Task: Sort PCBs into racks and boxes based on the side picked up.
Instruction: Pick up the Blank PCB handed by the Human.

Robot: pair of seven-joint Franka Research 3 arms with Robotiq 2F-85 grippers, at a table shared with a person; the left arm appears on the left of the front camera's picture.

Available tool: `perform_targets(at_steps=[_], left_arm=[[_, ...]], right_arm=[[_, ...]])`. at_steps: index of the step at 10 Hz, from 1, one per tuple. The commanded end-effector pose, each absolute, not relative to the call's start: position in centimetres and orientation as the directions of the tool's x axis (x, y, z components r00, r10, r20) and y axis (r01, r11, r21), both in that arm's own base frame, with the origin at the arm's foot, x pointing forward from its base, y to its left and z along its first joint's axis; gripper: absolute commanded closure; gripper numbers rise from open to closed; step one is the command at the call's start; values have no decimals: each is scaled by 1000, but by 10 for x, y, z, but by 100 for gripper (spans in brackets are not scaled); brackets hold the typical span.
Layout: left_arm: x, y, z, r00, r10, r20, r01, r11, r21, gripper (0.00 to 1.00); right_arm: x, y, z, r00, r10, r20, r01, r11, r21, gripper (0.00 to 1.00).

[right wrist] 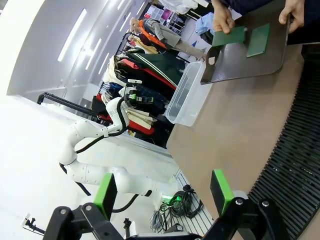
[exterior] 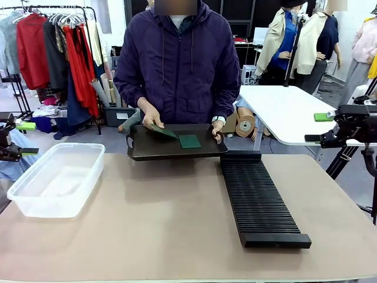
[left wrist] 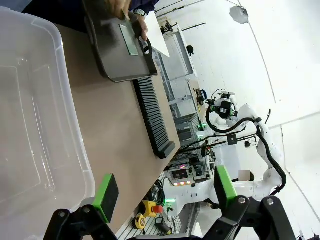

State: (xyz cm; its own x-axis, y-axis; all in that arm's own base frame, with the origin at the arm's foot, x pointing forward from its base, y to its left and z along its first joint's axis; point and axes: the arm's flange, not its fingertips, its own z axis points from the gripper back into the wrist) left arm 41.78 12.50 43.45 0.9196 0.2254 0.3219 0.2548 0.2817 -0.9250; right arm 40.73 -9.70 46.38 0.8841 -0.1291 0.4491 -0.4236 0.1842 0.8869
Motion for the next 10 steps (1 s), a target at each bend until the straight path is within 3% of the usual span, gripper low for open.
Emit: perform_targets(at_steps=[1,10], left_arm=[[418,125,436,922,231,310,241,283,-928,0],[418,125,436,922,231,310,241,283,-928,0]], right_arm=[[407,-98,465,882,-128,453,-428,182,885,0],[407,-98,465,882,-128,453,-428,182,885,0]])
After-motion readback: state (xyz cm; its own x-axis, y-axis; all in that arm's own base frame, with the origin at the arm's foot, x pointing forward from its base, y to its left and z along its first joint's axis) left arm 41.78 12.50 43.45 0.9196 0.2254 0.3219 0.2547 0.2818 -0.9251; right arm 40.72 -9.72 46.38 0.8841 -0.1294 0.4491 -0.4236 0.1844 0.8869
